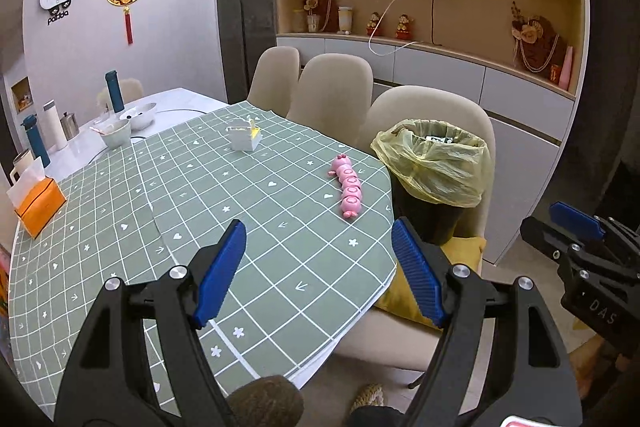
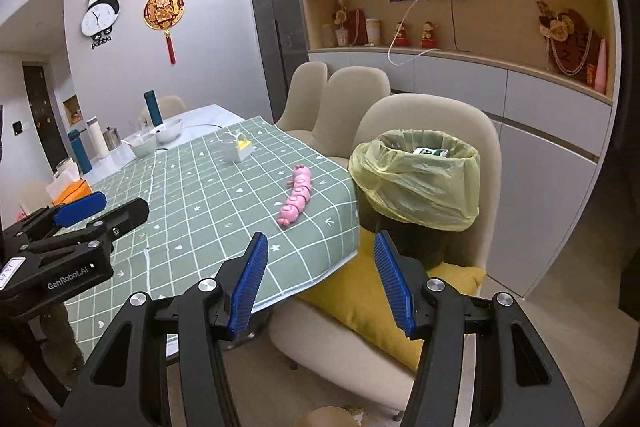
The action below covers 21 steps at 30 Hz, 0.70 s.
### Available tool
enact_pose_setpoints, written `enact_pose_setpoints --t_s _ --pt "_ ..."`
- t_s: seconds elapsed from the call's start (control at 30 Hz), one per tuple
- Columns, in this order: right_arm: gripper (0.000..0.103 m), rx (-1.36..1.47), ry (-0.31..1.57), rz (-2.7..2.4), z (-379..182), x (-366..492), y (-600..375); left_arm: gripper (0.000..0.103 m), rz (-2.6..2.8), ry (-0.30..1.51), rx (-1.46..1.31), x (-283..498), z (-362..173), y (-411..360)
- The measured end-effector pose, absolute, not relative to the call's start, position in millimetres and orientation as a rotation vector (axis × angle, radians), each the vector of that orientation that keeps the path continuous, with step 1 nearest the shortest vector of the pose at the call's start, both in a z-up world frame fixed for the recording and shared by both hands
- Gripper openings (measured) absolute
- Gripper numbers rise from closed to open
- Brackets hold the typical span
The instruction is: Collect trash
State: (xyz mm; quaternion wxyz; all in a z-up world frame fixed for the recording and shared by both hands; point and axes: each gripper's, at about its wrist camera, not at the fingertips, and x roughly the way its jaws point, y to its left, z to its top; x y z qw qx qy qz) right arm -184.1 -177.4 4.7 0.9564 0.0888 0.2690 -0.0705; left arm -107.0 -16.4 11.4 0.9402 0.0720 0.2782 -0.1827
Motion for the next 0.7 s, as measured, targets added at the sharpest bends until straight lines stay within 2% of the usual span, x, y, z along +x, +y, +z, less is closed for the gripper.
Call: enact_pose_setpoints --t_s 0.7 --pt "0.052 0.158 0.524 -0.149 15.5 -184.1 -171.7 0.071 -0.386 0.548 0.155 -112.1 16.4 -17.6"
